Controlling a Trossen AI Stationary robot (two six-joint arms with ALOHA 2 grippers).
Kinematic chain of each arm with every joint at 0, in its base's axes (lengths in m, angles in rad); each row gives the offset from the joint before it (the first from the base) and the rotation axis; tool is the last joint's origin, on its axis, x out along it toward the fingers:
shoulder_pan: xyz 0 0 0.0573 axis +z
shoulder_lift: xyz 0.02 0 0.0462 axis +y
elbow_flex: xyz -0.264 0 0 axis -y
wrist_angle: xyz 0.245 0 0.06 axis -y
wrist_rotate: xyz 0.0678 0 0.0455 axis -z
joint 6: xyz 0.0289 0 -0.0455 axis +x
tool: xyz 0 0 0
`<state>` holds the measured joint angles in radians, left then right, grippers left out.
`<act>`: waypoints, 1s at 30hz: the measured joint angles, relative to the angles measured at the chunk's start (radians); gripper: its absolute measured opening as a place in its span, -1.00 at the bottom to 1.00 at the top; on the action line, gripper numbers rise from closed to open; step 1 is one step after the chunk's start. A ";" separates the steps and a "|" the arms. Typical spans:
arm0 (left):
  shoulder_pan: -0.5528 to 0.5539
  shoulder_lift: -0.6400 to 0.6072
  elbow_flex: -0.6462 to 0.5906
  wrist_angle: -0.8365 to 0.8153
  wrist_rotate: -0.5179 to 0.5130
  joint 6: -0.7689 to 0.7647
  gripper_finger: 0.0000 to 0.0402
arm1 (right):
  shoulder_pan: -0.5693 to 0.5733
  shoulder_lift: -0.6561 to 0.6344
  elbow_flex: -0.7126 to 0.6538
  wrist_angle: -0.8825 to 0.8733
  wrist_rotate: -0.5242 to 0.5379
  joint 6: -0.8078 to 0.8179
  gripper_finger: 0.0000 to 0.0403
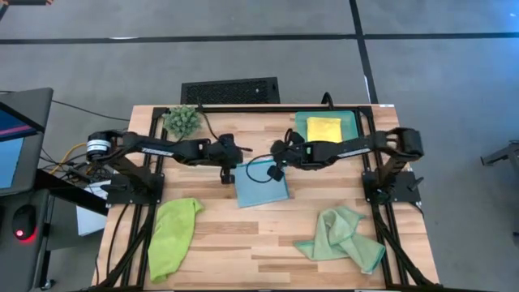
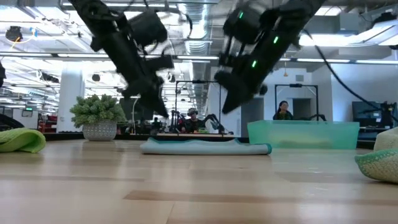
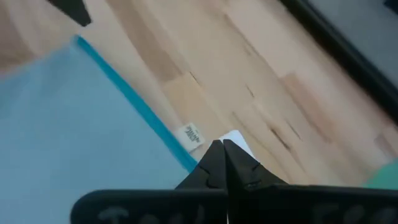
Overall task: Fold microfiber towels
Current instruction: Stack the blue microfiber cloth on top of the yellow microfiber cloth in the blue bin
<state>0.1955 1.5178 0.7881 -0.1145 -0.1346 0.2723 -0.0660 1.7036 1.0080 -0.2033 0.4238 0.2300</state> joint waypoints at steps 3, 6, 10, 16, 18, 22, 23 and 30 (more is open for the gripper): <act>0.006 -0.022 -0.015 0.036 0.161 -0.052 -1.00 | 0.042 -0.084 0.000 -0.087 -0.004 0.012 -0.97; 0.008 0.036 -0.052 0.137 0.307 -0.101 -1.00 | 0.111 -0.162 0.000 -0.190 -0.006 0.055 -0.97; 0.007 0.160 -0.032 0.259 0.314 -0.185 -1.00 | 0.221 -0.222 0.000 -0.262 -0.003 0.128 -0.97; 0.004 0.325 0.065 0.260 0.396 -0.256 -1.00 | 0.350 -0.237 0.000 -0.280 -0.002 0.189 -0.97; 0.004 0.351 0.083 0.263 0.398 -0.260 -1.00 | 0.379 -0.237 0.000 -0.288 0.001 0.212 -0.97; 0.003 0.365 0.114 0.242 0.392 -0.236 -1.00 | 0.426 -0.221 -0.003 -0.297 0.006 0.241 -0.97; -0.001 0.360 0.118 0.230 0.399 -0.215 -1.00 | 0.435 -0.211 -0.003 -0.270 0.005 0.228 -0.97; -0.045 0.200 0.121 0.111 0.377 -0.133 -1.00 | 0.462 -0.131 -0.015 -0.211 -0.005 0.066 -0.97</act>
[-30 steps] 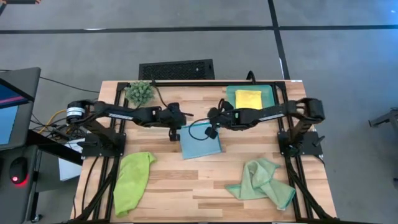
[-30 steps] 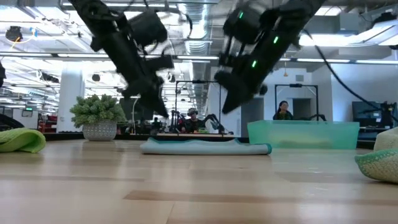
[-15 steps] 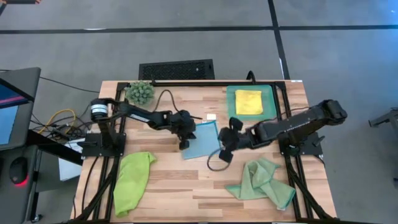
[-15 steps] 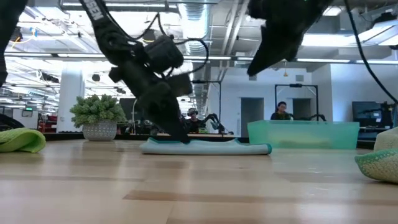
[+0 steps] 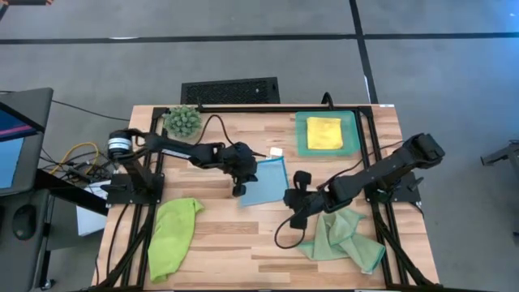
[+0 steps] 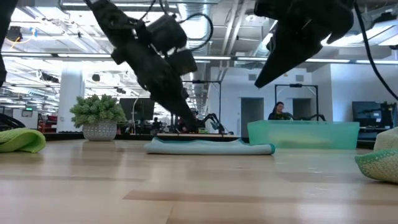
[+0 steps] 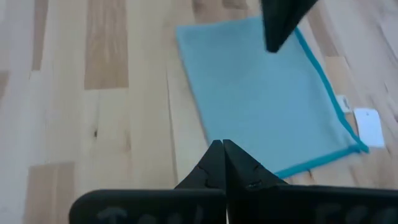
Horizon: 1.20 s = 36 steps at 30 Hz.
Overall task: Fold microfiber towels
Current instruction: Stack the blue microfiber cloth on top of the yellow microfiber cloth in the blue bin
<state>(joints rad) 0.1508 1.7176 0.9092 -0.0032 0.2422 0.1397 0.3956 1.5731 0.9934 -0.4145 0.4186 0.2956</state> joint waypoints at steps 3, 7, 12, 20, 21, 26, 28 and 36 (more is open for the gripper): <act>-0.039 -0.058 0.000 -0.103 0.026 0.005 -1.00 | -0.007 0.044 0.001 0.060 -0.001 -0.063 -0.97; -0.127 -0.065 -0.001 -0.208 0.059 -0.016 -0.98 | -0.022 0.107 0.004 0.140 -0.021 -0.178 -0.95; -0.254 -0.060 -0.002 -0.244 -0.001 0.059 -0.75 | -0.021 0.173 0.018 0.129 -0.053 -0.303 -0.77; -0.370 -0.040 -0.019 -0.246 -0.366 0.114 -0.17 | -0.022 0.220 0.023 0.082 -0.055 -0.298 -0.22; -0.372 -0.032 -0.018 -0.228 -0.378 0.108 -0.12 | -0.025 0.219 0.025 0.087 -0.055 -0.297 -0.15; -0.372 -0.015 -0.017 -0.220 -0.343 0.070 0.02 | -0.035 0.221 0.026 0.055 -0.050 -0.296 0.10; -0.371 -0.003 -0.019 -0.233 -0.349 0.058 0.02 | -0.043 0.218 0.018 0.061 -0.051 -0.296 0.15; -0.351 0.075 -0.014 -0.208 -0.344 0.029 -0.06 | -0.057 0.218 -0.017 0.056 -0.059 -0.321 0.16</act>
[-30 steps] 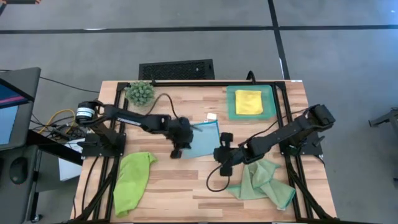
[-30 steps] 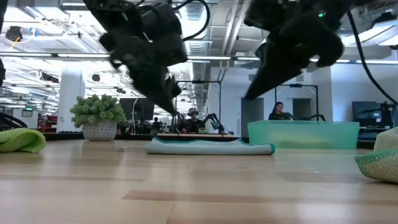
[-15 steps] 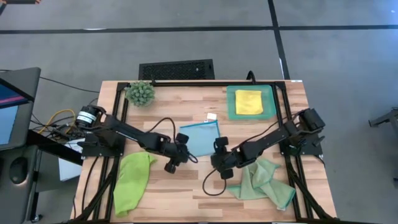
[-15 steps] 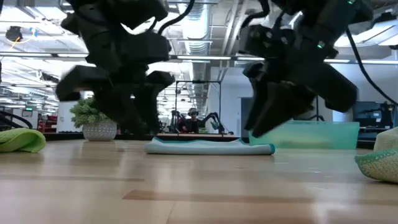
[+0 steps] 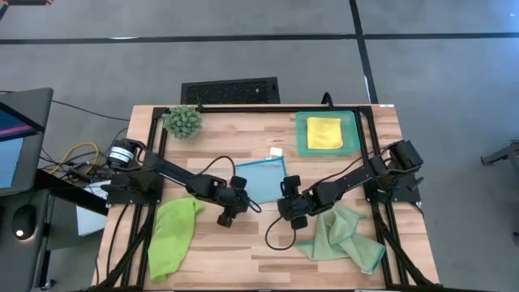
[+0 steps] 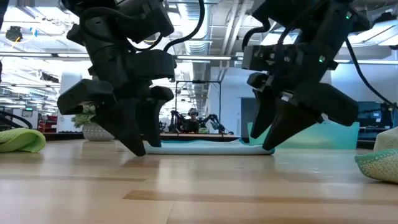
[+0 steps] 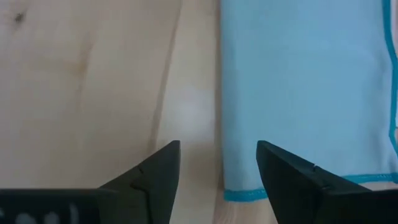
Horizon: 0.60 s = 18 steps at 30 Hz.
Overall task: Fold microfiber towels
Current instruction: Stack the blue microfiber cloth on top of the yellow microfiber cloth in the blue bin
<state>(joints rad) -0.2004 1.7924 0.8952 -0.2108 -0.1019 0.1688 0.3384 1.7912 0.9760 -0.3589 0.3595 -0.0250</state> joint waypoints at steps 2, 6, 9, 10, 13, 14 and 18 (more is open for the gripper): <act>0.005 0.001 0.000 -0.001 0.008 -0.008 -0.09 | -0.002 0.000 0.000 0.001 -0.014 -0.004 0.16; 0.009 0.000 -0.001 -0.004 0.012 -0.025 -0.18 | -0.030 0.000 0.000 -0.001 -0.040 -0.009 0.16; 0.009 0.002 -0.001 -0.010 0.012 -0.033 -0.26 | -0.063 0.000 0.000 -0.004 -0.057 -0.004 0.16; 0.009 0.003 -0.001 -0.010 0.011 -0.037 -0.28 | -0.076 0.000 0.000 -0.007 -0.081 -0.002 0.16; 0.010 0.003 -0.001 -0.010 0.008 -0.051 -0.31 | -0.102 0.000 -0.021 0.016 -0.140 0.013 0.16; 0.010 0.004 -0.001 -0.011 0.006 -0.058 -0.31 | -0.108 0.000 -0.037 0.028 -0.147 0.028 0.16; 0.010 0.005 -0.002 -0.011 -0.001 -0.069 -0.32 | -0.112 -0.007 -0.093 0.071 -0.141 0.079 0.16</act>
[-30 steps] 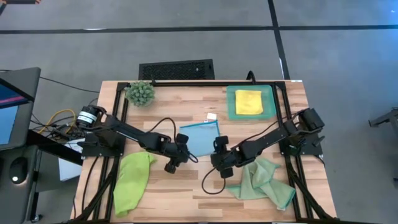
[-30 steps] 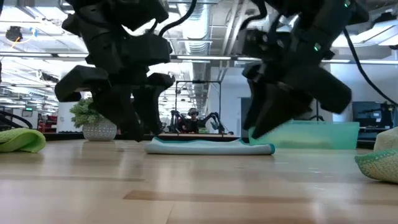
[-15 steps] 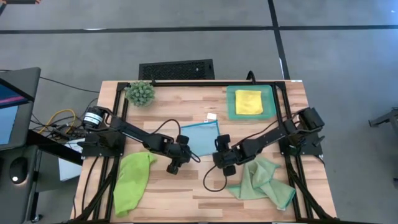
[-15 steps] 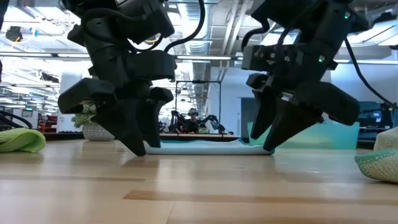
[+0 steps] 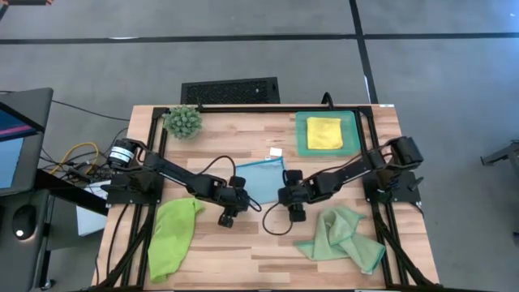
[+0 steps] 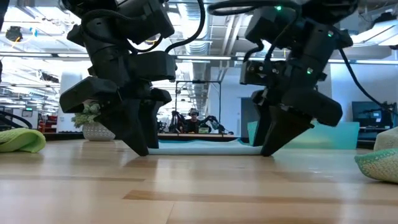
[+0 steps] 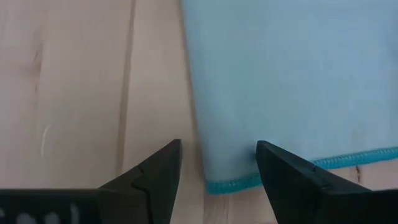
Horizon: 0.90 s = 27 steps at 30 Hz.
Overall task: Fold microfiber towels
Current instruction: Stack the blue microfiber cloth on top of the yellow microfiber cloth in the blue bin
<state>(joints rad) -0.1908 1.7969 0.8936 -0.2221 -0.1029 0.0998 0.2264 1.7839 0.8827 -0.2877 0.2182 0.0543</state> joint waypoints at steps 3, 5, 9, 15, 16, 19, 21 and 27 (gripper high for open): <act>0.001 0.000 0.000 0.000 -0.009 0.000 -0.32 | 0.008 -0.001 -0.028 0.047 0.006 0.002 0.08; 0.001 0.000 -0.006 0.005 -0.018 -0.004 -0.33 | 0.021 0.000 -0.033 0.056 0.025 0.002 -0.03; 0.001 -0.002 -0.026 0.022 -0.033 -0.044 -0.47 | 0.035 0.003 -0.033 0.056 0.045 0.001 -0.34; 0.003 -0.004 -0.053 0.056 -0.064 -0.105 -0.94 | 0.036 0.003 -0.036 0.047 0.053 -0.004 -0.88; 0.003 -0.004 -0.054 0.061 -0.068 -0.114 -0.95 | 0.036 0.003 -0.037 0.044 0.062 -0.005 -0.93; -0.003 -0.004 -0.053 0.064 -0.071 -0.123 -0.96 | 0.036 0.004 -0.037 0.042 0.073 0.023 -0.92; -0.010 -0.015 -0.048 0.056 -0.070 -0.124 -0.98 | 0.038 -0.007 -0.038 0.035 0.078 0.045 -0.91; -0.014 -0.105 -0.031 0.030 -0.059 -0.145 -0.99 | 0.056 -0.087 -0.047 0.008 0.064 0.061 -0.96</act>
<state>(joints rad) -0.2047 1.6924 0.8627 -0.1925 -0.1623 -0.0453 0.2821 1.6969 0.8353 -0.2800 0.2825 0.1148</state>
